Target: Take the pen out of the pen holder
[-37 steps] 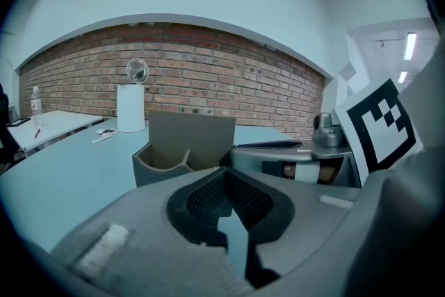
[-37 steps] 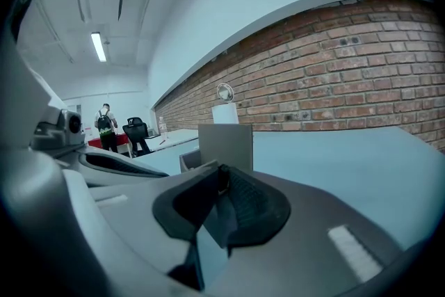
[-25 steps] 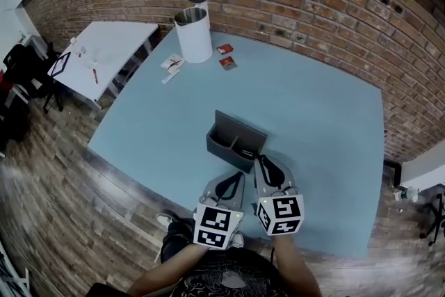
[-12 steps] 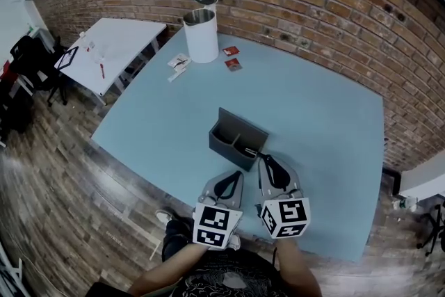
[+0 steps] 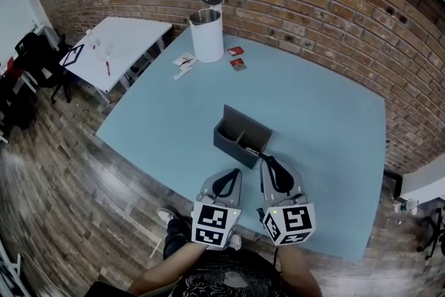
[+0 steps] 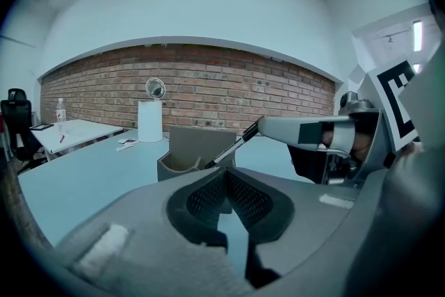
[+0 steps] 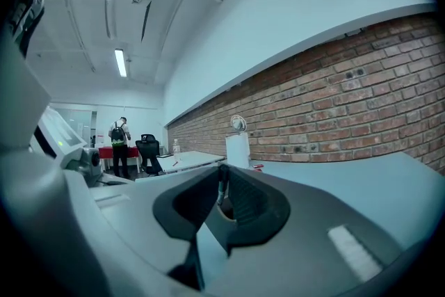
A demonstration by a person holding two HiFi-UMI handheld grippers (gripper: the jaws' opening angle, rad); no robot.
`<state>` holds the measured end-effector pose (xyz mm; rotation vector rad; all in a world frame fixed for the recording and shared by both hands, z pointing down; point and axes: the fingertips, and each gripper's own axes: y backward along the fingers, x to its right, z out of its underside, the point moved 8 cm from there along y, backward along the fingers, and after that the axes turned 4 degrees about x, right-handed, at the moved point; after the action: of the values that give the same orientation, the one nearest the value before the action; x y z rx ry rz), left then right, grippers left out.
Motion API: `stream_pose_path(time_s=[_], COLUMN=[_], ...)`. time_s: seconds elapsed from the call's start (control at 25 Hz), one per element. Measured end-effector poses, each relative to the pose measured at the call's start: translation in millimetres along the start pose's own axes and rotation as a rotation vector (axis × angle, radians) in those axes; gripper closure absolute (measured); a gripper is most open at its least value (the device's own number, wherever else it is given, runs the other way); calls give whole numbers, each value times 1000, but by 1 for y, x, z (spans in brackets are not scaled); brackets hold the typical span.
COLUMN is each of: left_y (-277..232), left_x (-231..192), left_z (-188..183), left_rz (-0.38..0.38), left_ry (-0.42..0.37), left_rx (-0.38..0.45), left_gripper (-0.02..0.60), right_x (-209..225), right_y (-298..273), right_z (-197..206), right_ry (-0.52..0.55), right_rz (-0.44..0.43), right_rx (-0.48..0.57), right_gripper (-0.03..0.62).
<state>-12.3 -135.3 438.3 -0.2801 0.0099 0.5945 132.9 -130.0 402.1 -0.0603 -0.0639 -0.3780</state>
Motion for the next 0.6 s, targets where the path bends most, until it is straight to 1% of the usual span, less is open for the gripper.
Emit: stream_pose_path(time_s=[0.16, 0.6], left_y=[8, 28], left_x=[-7, -23], left_z=[0, 7], left_rz=[-31, -118], left_ry=[3, 32], left_rx=[3, 13], left_gripper=[577, 577], right_x=[-10, -34], right_y=[0, -11], right_z=[0, 16], right_ry=[-3, -1], right_rz=[-33, -127], right_rx=[3, -50], right_gripper=[546, 546])
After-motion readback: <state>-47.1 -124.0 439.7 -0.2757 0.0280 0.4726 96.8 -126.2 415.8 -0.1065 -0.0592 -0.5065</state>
